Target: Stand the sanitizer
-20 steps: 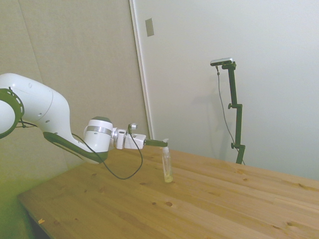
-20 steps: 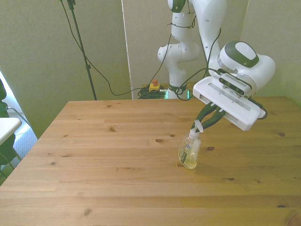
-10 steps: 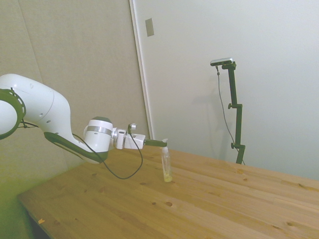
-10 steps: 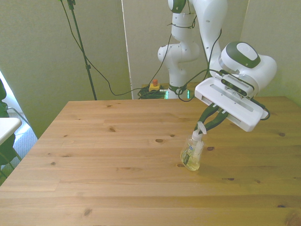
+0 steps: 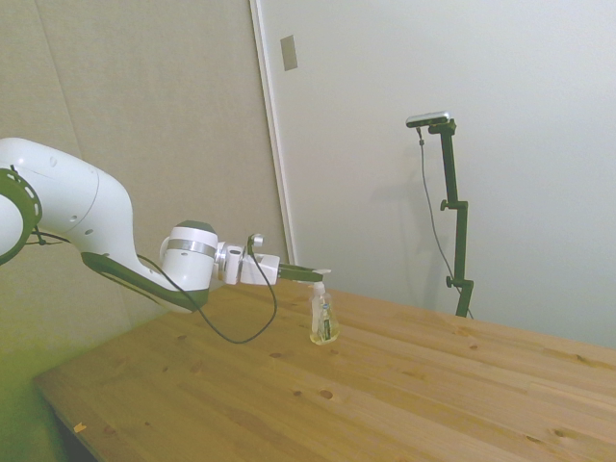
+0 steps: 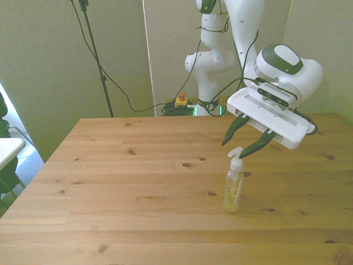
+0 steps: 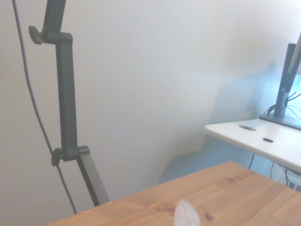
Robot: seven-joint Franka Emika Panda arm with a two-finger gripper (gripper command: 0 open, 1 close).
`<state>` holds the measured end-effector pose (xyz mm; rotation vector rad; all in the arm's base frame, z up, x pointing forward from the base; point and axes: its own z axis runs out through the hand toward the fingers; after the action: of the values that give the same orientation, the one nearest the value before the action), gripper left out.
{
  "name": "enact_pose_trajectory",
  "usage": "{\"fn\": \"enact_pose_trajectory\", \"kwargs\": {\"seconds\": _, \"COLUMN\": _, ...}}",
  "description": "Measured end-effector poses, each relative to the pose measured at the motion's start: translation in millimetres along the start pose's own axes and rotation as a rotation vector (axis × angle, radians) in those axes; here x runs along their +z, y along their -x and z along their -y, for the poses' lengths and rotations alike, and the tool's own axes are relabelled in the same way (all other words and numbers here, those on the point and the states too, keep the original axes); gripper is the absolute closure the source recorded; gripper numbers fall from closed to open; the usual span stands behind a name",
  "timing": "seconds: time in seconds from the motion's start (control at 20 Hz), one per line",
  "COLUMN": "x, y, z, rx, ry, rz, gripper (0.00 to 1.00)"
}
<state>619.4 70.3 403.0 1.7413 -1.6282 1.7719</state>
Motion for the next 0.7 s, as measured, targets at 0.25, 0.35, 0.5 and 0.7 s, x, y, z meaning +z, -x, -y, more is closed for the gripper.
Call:
{"fn": "enact_pose_trajectory", "kwargs": {"seconds": 0.25, "x": -5.3, "y": 4.5, "z": -14.2, "rx": 0.001, "ry": 0.01, "rz": 0.085, "gripper": 0.0}}
{"fn": "enact_pose_trajectory", "kwargs": {"seconds": 0.35, "x": -14.6, "y": 9.2, "z": -26.9, "rx": -0.001, "ry": 0.013, "rz": 0.153, "gripper": 0.0}}
{"fn": "enact_pose_trajectory", "kwargs": {"seconds": 0.5, "x": -36.3, "y": 5.2, "z": -45.2, "rx": -0.001, "ry": 0.017, "rz": 0.254, "gripper": 0.0}}
{"fn": "enact_pose_trajectory", "kwargs": {"seconds": 0.7, "x": -67.1, "y": -28.3, "z": -55.3, "rx": -0.023, "ry": 0.027, "rz": 0.388, "gripper": 0.0}}
